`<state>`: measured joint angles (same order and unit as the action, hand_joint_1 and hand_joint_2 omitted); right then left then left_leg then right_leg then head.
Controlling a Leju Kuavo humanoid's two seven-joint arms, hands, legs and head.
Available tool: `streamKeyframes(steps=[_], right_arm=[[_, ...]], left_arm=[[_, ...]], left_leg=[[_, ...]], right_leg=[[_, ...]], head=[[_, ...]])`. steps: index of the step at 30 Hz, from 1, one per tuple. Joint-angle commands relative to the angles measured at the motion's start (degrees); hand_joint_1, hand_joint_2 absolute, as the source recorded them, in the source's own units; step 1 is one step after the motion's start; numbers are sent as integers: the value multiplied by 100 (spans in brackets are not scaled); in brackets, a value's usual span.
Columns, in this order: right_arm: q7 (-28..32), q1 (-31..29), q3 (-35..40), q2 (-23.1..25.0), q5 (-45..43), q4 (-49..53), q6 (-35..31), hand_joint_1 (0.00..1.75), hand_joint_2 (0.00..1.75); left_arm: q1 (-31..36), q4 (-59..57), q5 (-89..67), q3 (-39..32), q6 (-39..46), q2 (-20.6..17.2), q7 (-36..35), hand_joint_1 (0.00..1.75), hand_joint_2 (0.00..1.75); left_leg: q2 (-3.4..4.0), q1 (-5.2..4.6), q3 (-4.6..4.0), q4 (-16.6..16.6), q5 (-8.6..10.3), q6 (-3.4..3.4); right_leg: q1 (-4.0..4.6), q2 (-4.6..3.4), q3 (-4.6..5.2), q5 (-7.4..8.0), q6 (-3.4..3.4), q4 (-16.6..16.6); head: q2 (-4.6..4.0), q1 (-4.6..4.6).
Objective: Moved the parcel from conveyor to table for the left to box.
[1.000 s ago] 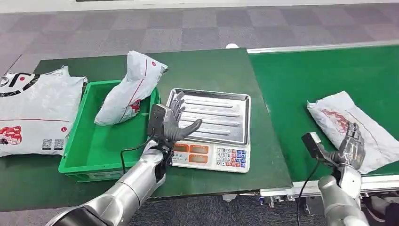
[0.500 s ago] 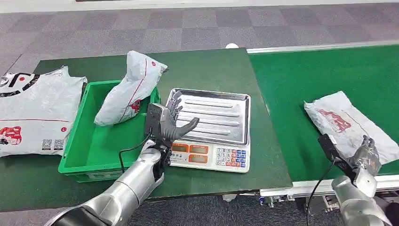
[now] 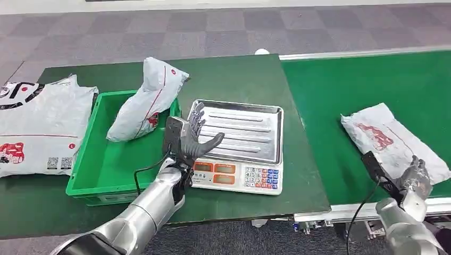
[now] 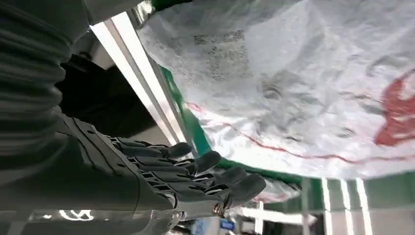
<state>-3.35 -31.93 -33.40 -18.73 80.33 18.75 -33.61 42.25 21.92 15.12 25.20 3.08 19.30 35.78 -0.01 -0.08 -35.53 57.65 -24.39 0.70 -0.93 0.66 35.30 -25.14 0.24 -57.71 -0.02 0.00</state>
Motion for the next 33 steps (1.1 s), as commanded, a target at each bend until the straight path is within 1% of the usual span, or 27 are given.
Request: streamKeyframes(steps=[1, 2, 3, 6, 7, 9, 10, 12, 13, 14, 16, 18, 21, 24, 26, 27, 28, 29, 30, 31, 33], right_arm=[[-368, -485, -5, -42, 128, -447, 262, 0, 175], [-374, -533, 8, 1, 142, -443, 246, 0, 175], [-407, -552, 20, 24, 156, -440, 237, 0, 175], [-368, -571, 51, 86, 186, -410, 114, 0, 175], [-370, -574, 54, 97, 188, -410, 109, 0, 175], [-379, -579, 70, 112, 209, -407, 88, 0, 175], [-378, -578, 75, 117, 216, -410, 88, 0, 175], [-383, -567, 82, 127, 219, -414, 82, 0, 175], [-389, -561, 79, 132, 219, -413, 74, 0, 175], [-401, -557, 82, 140, 222, -418, 72, 0, 175], [-462, -614, 104, 128, 246, -436, 123, 0, 175], [-500, -667, 125, 65, 278, -454, 172, 0, 175], [-388, -654, 78, -8, 233, -471, 151, 0, 175], [-388, -654, 78, -8, 233, -471, 151, 0, 175], [-388, -654, 78, -8, 233, -471, 151, 0, 175], [-388, -654, 78, -8, 233, -471, 151, 0, 175], [-348, -639, 74, -6, 224, -472, 149, 0, 175], [-302, -626, 75, -14, 219, -472, 148, 0, 175], [-252, -635, 85, -15, 221, -479, 177, 0, 175], [-235, -651, 92, -9, 224, -484, 200, 0, 175], [-306, -763, 121, 53, 244, -508, 321, 0, 175]], left_arm=[[82, -66, -100, -481, -64, -145, 22, 0, 175], [82, -61, -120, -520, -63, -160, 27, 0, 175], [84, -61, -126, -528, -65, -167, 28, 0, 175], [75, -60, -168, -568, -81, -165, 31, 0, 175], [74, -60, -171, -569, -82, -164, 31, 0, 175], [72, -61, -193, -583, -93, -154, 29, 0, 175], [70, -64, -204, -587, -99, -146, 27, 0, 175], [67, -68, -217, -599, -109, -134, 26, 0, 175], [68, -69, -226, -600, -117, -128, 26, 0, 175], [67, -70, -231, -599, -121, -121, 26, 0, 175], [68, -80, -252, -602, -136, -107, 22, 0, 175], [69, -85, -267, -603, -157, -90, 16, 0, 175], [70, -87, -318, -647, -186, -83, 11, 0, 175], [70, -87, -318, -647, -186, -83, 11, 0, 175], [70, -87, -318, -647, -186, -83, 11, 0, 175], [70, -87, -318, -647, -186, -83, 11, 0, 175], [70, -86, -320, -652, -187, -89, 11, 0, 175], [71, -85, -328, -666, -190, -95, 11, 0, 175], [71, -86, -328, -678, -186, -107, 11, 0, 175], [70, -87, -327, -687, -184, -117, 11, 0, 175], [61, -95, -329, -714, -178, -150, 14, 0, 175]], left_leg=[[21, 6, 27, -4, -11, 3], [27, 7, 34, -8, -12, 3], [25, 3, 18, -4, -8, 2], [38, 8, 32, -5, -15, 3], [23, 3, 15, -4, -6, 2], [35, 7, 35, -10, -12, 3], [21, 5, 19, -5, -8, 2], [28, 7, 32, -9, -12, 1], [17, 4, 17, -3, -7, 0], [22, 5, 24, -6, -9, 1], [27, 11, 42, -14, -13, 1], [20, 7, 26, -5, -10, 1], [9, 1, 11, -2, -4, -1], [13, 5, 26, -5, -9, 0], [3, 1, 9, -2, -2, -1], [12, 5, 26, -6, -9, 0], [8, 2, 14, -3, -4, -1], [12, 4, 23, -6, -8, 0], [15, 9, 31, -5, -12, 0], [7, 3, 14, -3, -5, -1], [14, 5, 28, -7, -9, 0]], right_leg=[[5, -26, -23, -1, -5, 11], [6, -32, -29, 1, -5, 17], [3, -27, -12, 2, -3, 8], [8, -42, -26, 2, -5, 14], [3, -25, -10, 3, -3, 7], [7, -39, -28, 2, -6, 17], [5, -23, -17, 2, -4, 10], [6, -32, -30, 2, -5, 18], [4, -19, -16, 1, -3, 8], [5, -25, -22, 1, -4, 12], [10, -33, -41, 2, -6, 25], [7, -24, -26, 1, -4, 14], [0, -11, -11, 0, -2, 4], [5, -17, -27, -1, -4, 13], [1, -4, -10, 0, -2, 4], [5, -16, -26, -1, -4, 13], [1, -10, -14, 0, -2, 7], [4, -16, -23, -1, -4, 12], [9, -20, -33, -2, -4, 16], [2, -9, -15, -1, -2, 6], [5, -18, -27, -1, -4, 14]], head=[[0, 0], [2, 0], [0, 0], [2, 0], [0, 0], [0, 0], [2, 0], [2, 0], [2, 0], [2, 0], [2, 0], [0, 0], [0, 0], [0, 0], [0, 0], [0, 0], [0, 0], [0, 0], [2, 0], [0, 0], [0, 0]])
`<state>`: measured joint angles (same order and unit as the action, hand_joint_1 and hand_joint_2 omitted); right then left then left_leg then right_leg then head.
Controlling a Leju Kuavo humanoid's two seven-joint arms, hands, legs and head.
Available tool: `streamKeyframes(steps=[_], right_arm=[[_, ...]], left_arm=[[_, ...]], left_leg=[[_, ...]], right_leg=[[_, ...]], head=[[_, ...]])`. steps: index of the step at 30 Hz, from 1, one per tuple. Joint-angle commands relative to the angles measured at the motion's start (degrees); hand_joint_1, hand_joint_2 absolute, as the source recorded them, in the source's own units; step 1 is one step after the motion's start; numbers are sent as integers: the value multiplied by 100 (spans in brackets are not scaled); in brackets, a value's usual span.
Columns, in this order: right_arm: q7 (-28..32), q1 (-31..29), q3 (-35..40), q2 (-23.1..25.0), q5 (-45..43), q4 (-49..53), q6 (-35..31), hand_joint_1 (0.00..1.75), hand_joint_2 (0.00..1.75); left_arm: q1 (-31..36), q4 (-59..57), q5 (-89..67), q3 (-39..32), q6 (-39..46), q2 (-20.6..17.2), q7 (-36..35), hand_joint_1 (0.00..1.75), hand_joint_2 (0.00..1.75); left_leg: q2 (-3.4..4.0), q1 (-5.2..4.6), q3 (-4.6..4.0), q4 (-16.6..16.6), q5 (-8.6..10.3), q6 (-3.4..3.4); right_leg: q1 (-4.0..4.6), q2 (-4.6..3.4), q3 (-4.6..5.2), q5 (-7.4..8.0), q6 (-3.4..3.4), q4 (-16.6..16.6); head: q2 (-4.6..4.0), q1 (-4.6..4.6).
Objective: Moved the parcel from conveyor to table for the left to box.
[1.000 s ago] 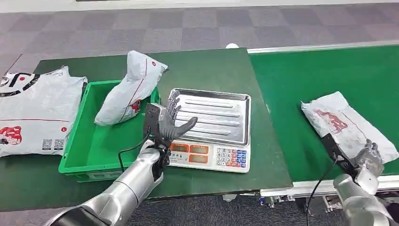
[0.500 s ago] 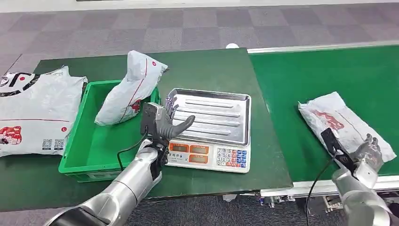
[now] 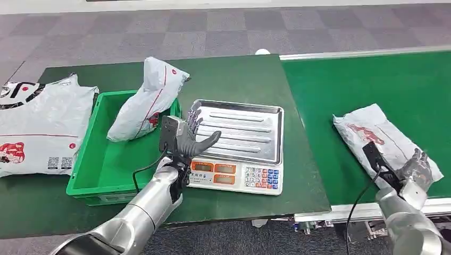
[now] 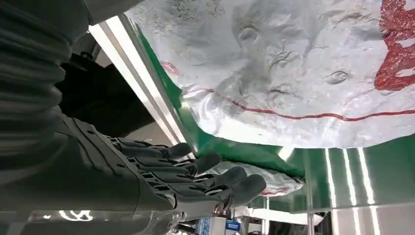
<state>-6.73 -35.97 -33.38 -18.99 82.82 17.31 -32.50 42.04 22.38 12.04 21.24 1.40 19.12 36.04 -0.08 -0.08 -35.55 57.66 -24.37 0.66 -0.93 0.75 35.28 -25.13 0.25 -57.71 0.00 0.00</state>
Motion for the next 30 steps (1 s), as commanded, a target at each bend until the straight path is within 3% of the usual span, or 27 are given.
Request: streamKeyframes(steps=[1, 15, 30], right_arm=[[-7, -387, 121, 95, -4, -373, 247, 0, 175], [375, -263, -92, 65, -352, -356, 442, 0, 175], [336, -221, -114, 68, -390, -369, 620, 0, 175]], left_arm=[[79, -141, -24, -329, -10, -135, -3, 0, 175], [64, -152, -107, -403, -50, -95, 12, 0, 175], [88, -154, -104, -443, -38, -105, 11, 0, 175]], left_leg=[[27, 3, 25, -6, -10, 3], [20, 9, 32, -8, -13, 3], [14, 7, 22, -7, -8, 2]], right_leg=[[2, -31, -18, 1, -4, 10], [9, -25, -31, -2, -5, 17], [7, -18, -20, 0, -4, 14]], head=[[-2, 0], [0, 0], [-2, 0]])
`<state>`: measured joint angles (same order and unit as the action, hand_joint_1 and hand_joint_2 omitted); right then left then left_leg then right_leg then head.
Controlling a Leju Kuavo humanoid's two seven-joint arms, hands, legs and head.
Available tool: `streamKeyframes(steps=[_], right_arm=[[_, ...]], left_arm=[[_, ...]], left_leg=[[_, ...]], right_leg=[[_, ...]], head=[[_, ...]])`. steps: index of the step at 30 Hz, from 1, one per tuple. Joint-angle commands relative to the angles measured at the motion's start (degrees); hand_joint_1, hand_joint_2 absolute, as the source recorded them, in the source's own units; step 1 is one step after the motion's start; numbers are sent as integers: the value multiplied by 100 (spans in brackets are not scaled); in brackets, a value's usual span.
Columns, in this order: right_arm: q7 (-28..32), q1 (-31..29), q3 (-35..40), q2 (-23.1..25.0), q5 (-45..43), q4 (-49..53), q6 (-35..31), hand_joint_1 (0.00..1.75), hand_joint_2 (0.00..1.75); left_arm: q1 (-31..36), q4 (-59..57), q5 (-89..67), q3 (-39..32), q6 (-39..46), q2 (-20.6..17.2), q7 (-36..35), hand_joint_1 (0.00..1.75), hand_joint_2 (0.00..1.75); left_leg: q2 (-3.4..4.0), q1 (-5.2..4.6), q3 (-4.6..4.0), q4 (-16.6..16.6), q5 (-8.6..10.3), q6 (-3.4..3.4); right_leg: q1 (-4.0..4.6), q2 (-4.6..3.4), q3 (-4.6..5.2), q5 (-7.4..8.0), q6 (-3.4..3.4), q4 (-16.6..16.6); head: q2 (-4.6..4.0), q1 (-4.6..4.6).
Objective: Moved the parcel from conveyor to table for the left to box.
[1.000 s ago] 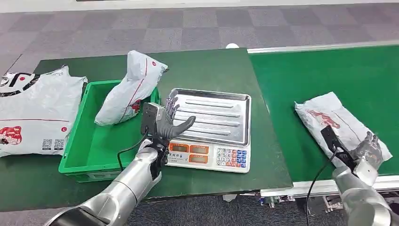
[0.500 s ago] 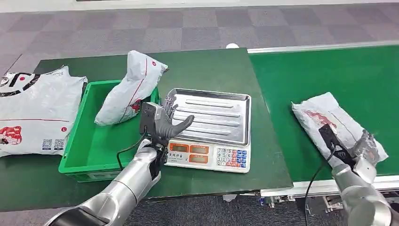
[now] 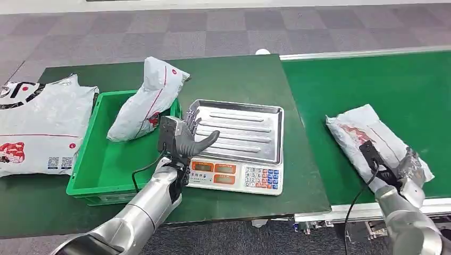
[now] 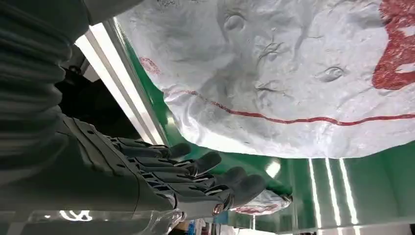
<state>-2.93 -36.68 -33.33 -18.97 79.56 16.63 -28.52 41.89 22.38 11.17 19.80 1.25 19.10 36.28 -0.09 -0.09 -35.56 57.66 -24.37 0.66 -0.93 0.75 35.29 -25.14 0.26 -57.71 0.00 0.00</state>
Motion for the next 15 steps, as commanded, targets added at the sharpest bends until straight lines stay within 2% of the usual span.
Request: streamKeyframes(steps=[1, 3, 4, 7, 15], right_arm=[[-30, -168, -180, 70, -140, -322, 346, 0, 175], [42, -207, -392, 67, -414, -341, 860, 0, 175], [30, -233, -556, 58, -606, -343, 1330, 0, 175], [-154, -259, -724, 53, -797, -371, 2185, 0, 175], [-160, -250, -722, 56, -794, -361, 2189, 0, 175]], left_arm=[[103, -154, -19, -301, -32, -104, -10, 0, 175], [107, -165, -25, -315, -61, -107, -2, 0, 175], [112, -182, -29, -330, -91, -110, 2, 0, 175], [123, -213, -35, -372, -151, -114, 14, 0, 175], [122, -214, -37, -373, -155, -117, 15, 0, 175]], left_leg=[[15, 5, 20, -5, -8, 3], [14, 4, 15, -3, -7, 3], [14, 3, 16, -4, -6, 2], [14, 4, 16, -2, -7, 2], [17, 6, 24, -5, -8, 2]], right_leg=[[5, -19, -18, -1, -4, 10], [4, -17, -13, 0, -4, 8], [3, -17, -13, 0, -3, 7], [4, -18, -13, 0, -4, 6], [6, -22, -21, 0, -4, 12]], head=[[0, 0], [0, 0], [0, 0], [-2, 0], [0, 0]])
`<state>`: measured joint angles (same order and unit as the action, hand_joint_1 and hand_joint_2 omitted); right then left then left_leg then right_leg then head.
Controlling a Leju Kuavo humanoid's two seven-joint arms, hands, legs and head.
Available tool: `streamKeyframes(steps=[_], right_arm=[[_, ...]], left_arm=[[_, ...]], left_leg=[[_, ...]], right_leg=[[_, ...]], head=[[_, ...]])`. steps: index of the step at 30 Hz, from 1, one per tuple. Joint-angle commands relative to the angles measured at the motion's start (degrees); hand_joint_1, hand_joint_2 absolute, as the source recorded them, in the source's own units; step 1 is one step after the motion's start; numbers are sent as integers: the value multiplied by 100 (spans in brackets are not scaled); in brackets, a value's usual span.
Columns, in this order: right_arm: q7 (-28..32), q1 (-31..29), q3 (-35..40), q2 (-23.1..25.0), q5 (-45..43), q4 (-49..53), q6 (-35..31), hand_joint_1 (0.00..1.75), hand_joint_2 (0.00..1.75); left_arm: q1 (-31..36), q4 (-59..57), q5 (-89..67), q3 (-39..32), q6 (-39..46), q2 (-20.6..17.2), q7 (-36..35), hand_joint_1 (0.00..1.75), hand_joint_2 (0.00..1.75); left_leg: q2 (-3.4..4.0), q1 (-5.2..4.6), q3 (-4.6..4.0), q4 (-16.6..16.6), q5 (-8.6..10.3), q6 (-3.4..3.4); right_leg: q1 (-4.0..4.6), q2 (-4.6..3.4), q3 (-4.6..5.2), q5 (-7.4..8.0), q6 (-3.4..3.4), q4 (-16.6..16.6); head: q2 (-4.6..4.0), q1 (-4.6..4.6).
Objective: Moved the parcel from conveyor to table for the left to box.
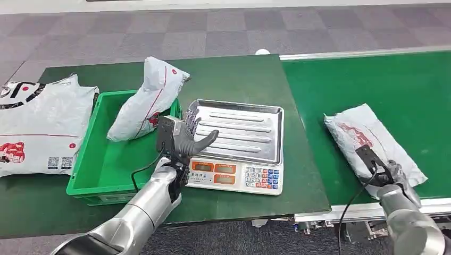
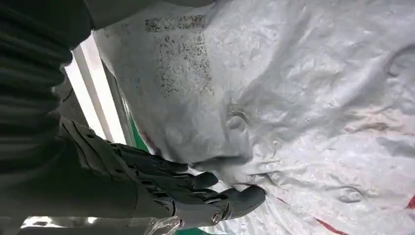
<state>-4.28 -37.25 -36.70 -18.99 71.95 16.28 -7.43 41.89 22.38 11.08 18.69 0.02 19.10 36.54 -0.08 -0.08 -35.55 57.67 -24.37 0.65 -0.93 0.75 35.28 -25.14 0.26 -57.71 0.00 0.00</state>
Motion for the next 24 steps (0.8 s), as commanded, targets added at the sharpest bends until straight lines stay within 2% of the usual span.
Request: streamKeyframes(steps=[1, 7, 15, 16, 17, 24], right_arm=[[-24, -193, -385, 58, -34, -326, 80, 0, 175], [-420, -99, -269, 3, 58, -372, 1567, 0, 175], [-677, -188, 93, 225, 348, -365, 1862, 0, 175], [-678, -188, 110, 255, 367, -334, 1816, 24, 175], [-651, -190, 125, 271, 391, -339, 1806, 175, 175], [-580, -171, 155, 357, 443, -310, 1736, 175, 175]], left_arm=[[122, -214, -28, -262, -32, -117, -11, 0, 175], [62, -234, -61, -400, -133, -192, 56, 0, 175], [40, -215, -126, -448, -132, -176, 56, 0, 175], [44, -216, -135, -448, -134, -161, 46, 0, 175], [47, -221, -151, -460, -140, -148, 31, 0, 175], [63, -252, -211, -469, -190, -125, 5, 0, 175]], left_leg=[[12, 3, 15, -4, -5, 2], [16, 7, 31, -8, -9, 1], [25, 18, 56, 1, -18, -11], [23, 15, 53, 11, -22, -12], [25, 17, 60, 4, -20, -13], [21, 17, 70, 16, -23, -15]], right_leg=[[3, -15, -13, 0, -3, 7], [7, -21, -31, 1, -5, 19], [30, -26, -70, 3, 9, 32], [28, -21, -69, -3, 10, 18], [30, -25, -78, 2, 10, 28], [30, -21, -92, -2, 15, 24]], head=[[0, 0], [-2, 0], [0, 0], [-2, 0], [-2, 0], [-2, 2]])
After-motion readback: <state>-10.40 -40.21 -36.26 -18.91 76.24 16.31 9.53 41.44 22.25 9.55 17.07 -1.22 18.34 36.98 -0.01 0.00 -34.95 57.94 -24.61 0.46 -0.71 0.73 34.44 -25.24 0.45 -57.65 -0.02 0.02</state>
